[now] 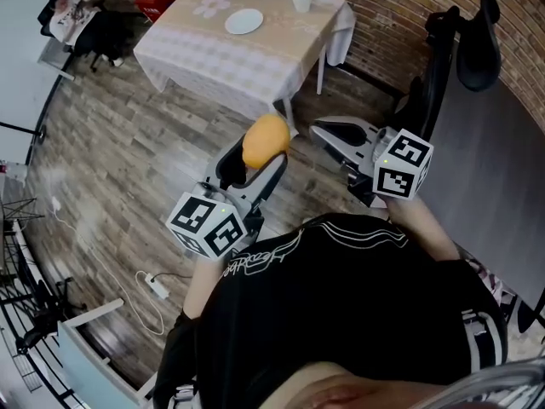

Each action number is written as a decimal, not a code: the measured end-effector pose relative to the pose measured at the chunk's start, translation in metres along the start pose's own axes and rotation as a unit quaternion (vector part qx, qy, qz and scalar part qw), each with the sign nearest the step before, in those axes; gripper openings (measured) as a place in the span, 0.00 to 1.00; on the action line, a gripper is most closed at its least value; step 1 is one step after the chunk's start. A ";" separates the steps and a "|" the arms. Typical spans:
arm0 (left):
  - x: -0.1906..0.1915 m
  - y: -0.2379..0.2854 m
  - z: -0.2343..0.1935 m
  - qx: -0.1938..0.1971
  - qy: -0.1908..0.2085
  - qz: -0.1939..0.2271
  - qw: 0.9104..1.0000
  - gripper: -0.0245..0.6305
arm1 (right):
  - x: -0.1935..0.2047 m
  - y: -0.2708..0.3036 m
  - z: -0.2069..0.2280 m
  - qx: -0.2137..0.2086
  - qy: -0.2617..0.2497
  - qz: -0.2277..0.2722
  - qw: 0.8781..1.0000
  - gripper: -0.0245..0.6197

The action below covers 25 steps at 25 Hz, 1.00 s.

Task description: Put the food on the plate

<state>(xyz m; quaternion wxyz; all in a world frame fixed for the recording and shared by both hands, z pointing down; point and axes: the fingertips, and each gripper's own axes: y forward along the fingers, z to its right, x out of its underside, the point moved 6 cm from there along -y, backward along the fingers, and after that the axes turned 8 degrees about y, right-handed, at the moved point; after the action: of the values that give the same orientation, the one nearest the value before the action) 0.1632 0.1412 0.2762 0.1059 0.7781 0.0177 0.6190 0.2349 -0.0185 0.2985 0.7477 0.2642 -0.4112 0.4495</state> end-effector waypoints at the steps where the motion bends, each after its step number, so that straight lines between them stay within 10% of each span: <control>1: -0.003 0.005 -0.001 -0.002 0.003 0.001 1.000 0.52 | -0.004 0.000 0.006 -0.001 0.001 0.003 1.000 0.03; 25: -0.027 0.042 -0.068 -0.043 0.030 0.027 0.998 0.52 | -0.043 0.055 0.068 -0.041 0.013 0.021 0.999 0.03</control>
<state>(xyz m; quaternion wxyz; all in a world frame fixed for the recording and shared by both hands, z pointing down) 0.0867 0.1053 0.2727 0.1224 0.7541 -0.0268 0.6447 0.1492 -0.0652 0.2988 0.7537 0.2188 -0.4253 0.4508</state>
